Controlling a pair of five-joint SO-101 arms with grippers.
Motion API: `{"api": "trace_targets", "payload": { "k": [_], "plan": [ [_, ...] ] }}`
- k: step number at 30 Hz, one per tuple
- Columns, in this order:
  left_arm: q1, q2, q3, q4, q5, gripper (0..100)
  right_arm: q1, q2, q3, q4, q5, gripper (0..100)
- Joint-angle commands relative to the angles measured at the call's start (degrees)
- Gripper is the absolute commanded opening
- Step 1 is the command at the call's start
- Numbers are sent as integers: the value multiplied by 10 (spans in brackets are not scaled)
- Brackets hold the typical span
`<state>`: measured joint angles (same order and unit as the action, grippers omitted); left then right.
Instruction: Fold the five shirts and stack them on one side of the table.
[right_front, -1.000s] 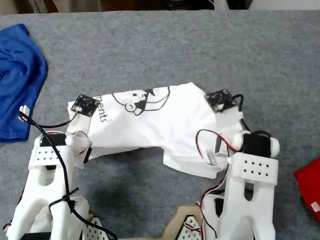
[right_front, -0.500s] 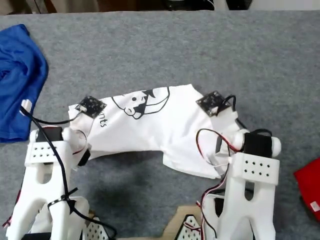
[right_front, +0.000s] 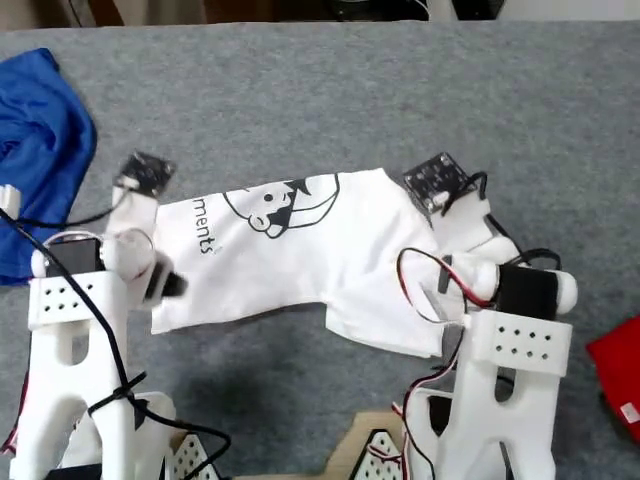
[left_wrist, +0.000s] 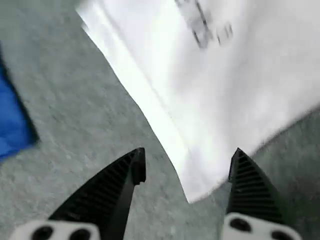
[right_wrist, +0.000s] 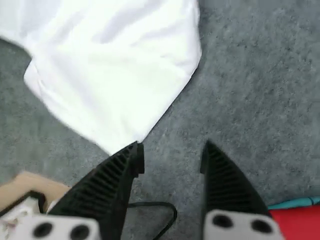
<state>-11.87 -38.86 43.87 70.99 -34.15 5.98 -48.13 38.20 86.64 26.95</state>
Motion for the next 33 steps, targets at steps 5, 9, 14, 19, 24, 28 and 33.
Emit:
{"api": "trace_targets", "payload": {
  "k": [5,9,14,19,24,28,33],
  "plan": [
    [60,11,-6,-202,213,13,-137,-8,50,-258,-118,2],
    [75,68,29,-294,285,16,-190,5,131,-429,-122,4],
    [80,179,11,-337,309,20,-205,88,164,-559,-128,4],
    [76,313,-64,-333,309,19,-191,247,86,-578,-217,4],
    [69,436,-140,-332,309,19,-148,450,-50,-578,-249,4],
    [50,484,-198,-301,307,19,-102,587,-155,-573,-244,4],
    [10,517,-258,-268,294,19,-76,698,-284,-477,-244,4]
  ]
}}
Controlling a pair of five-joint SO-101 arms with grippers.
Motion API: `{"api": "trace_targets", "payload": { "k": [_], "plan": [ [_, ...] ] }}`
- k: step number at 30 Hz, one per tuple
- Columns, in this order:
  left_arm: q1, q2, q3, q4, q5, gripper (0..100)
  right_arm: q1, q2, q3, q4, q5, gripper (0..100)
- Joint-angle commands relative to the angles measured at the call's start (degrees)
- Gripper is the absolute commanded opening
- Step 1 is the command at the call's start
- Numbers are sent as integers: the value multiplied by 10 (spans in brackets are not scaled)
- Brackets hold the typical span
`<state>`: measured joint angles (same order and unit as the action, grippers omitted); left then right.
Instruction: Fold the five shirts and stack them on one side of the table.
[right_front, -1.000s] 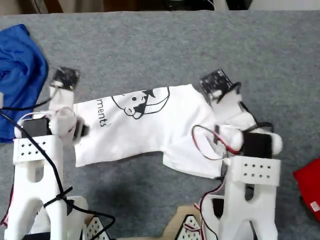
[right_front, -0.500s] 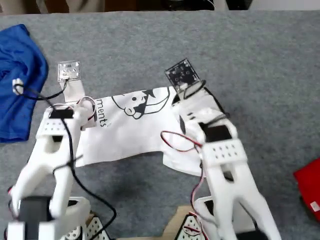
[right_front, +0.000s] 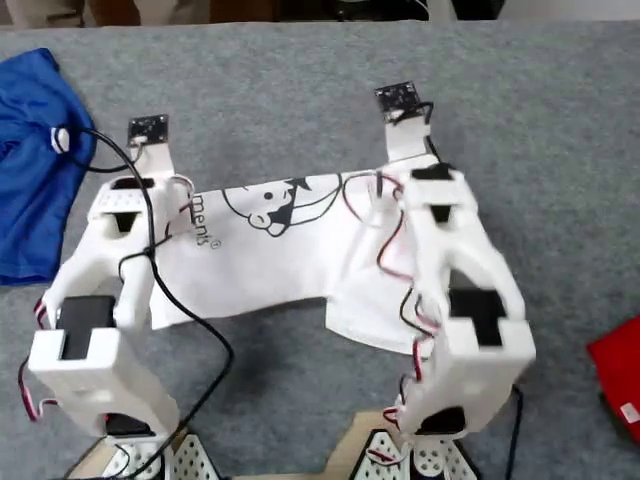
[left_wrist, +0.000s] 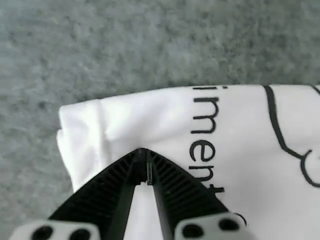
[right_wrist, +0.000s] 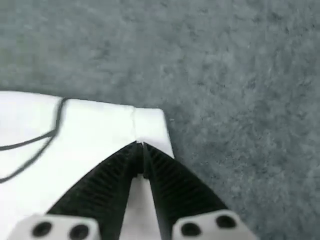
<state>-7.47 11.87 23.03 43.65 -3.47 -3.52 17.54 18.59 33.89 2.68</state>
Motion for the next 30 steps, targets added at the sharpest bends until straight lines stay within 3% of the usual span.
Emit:
{"api": "trace_targets", "payload": {
  "k": [1,5,15,20,30],
  "plan": [
    [-43,22,-63,6,-28,19,21,58,-115,70,-2,4],
    [-55,72,-132,50,-62,19,22,109,-205,135,0,4],
    [-53,169,-318,214,-60,19,6,142,-372,264,0,4],
    [-40,171,-386,282,6,19,-39,126,-460,364,1,5],
    [-41,175,-375,284,12,19,-51,220,-472,320,1,5]
  ]
}}
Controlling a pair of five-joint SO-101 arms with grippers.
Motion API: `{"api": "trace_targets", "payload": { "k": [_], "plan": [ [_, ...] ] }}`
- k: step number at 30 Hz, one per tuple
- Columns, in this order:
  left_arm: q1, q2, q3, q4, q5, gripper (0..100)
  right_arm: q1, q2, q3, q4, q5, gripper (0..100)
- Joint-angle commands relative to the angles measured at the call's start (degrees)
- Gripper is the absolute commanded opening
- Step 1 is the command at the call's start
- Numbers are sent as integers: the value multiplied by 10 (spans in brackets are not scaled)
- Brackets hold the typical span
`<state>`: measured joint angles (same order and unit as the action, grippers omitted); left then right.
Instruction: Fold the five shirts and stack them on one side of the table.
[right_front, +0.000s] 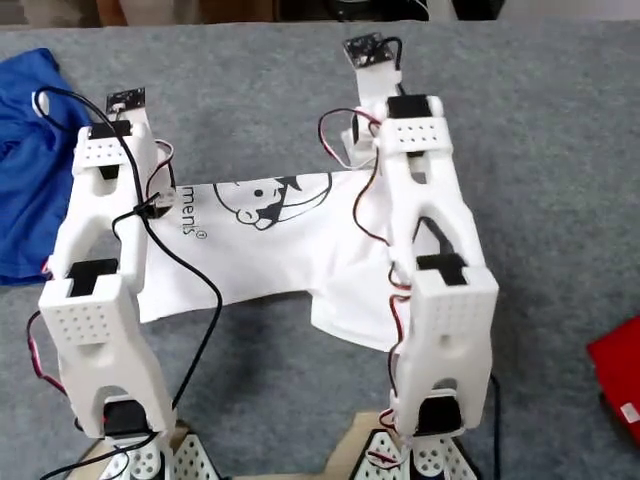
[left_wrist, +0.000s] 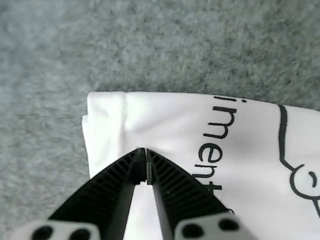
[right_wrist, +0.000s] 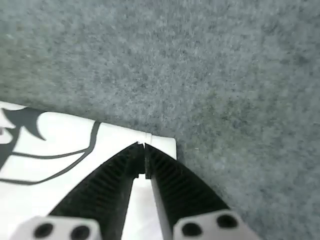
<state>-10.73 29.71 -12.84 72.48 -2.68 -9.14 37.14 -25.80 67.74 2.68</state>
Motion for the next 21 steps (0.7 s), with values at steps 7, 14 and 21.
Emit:
{"api": "trace_targets", "payload": {
  "k": [7,14,21],
  "plan": [
    [-31,-3,39,-102,4,19,44,128,-87,-23,32,5],
    [-33,-3,41,-108,3,19,71,175,-191,-22,33,5],
    [-33,-3,40,-104,-5,19,39,177,-327,142,33,5]
  ]
}}
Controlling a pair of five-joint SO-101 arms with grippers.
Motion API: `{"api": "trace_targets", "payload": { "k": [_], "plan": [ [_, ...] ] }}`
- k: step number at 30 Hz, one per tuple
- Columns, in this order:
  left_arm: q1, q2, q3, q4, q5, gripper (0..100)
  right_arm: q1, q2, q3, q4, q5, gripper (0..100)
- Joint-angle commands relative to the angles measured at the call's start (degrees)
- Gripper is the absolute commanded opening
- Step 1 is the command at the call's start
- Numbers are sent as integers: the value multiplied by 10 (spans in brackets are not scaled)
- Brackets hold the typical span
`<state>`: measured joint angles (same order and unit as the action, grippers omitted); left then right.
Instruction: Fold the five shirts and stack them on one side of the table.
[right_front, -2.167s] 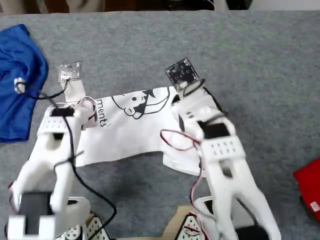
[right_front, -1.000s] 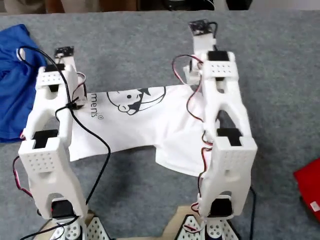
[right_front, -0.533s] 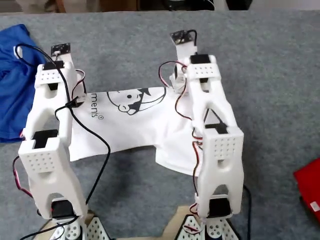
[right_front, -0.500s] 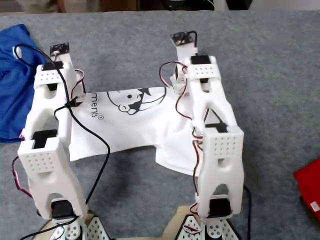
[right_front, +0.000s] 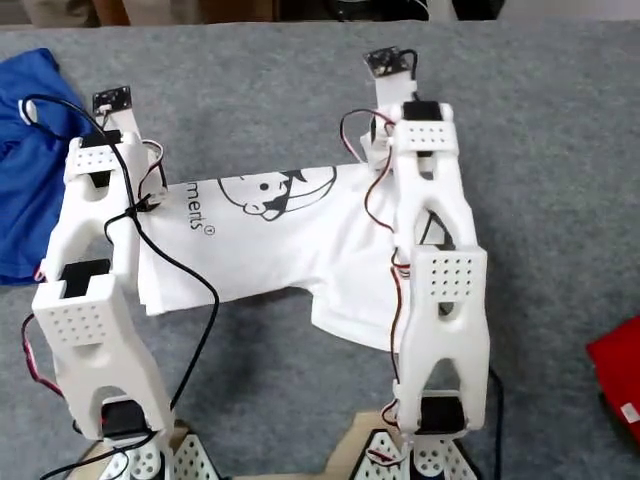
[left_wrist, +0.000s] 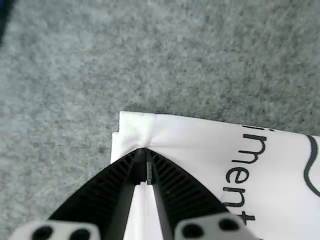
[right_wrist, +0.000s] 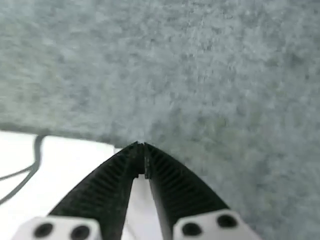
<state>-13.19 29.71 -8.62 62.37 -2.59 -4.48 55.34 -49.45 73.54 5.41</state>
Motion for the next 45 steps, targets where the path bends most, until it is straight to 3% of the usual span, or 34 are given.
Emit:
{"api": "trace_targets", "payload": {
  "k": [1,6,9,11,21,28,36,45],
  "plan": [
    [-10,-4,0,-2,-18,19,-10,-5,-123,125,7,5],
    [-14,-8,2,-1,-29,19,-13,-4,-276,292,125,5],
    [-28,-9,-1,-1,-29,19,-6,-23,-283,289,236,5],
    [-36,-10,-4,-1,-29,19,-15,-51,-247,290,267,5],
    [-20,-102,80,-18,-29,19,-77,-300,167,281,267,5],
    [34,-248,292,-150,-55,19,-113,-504,470,265,423,81],
    [46,-370,422,-250,-41,19,-160,-651,823,103,443,83],
    [23,-364,428,-272,-1,20,-211,-665,947,-30,413,84]
  ]
}}
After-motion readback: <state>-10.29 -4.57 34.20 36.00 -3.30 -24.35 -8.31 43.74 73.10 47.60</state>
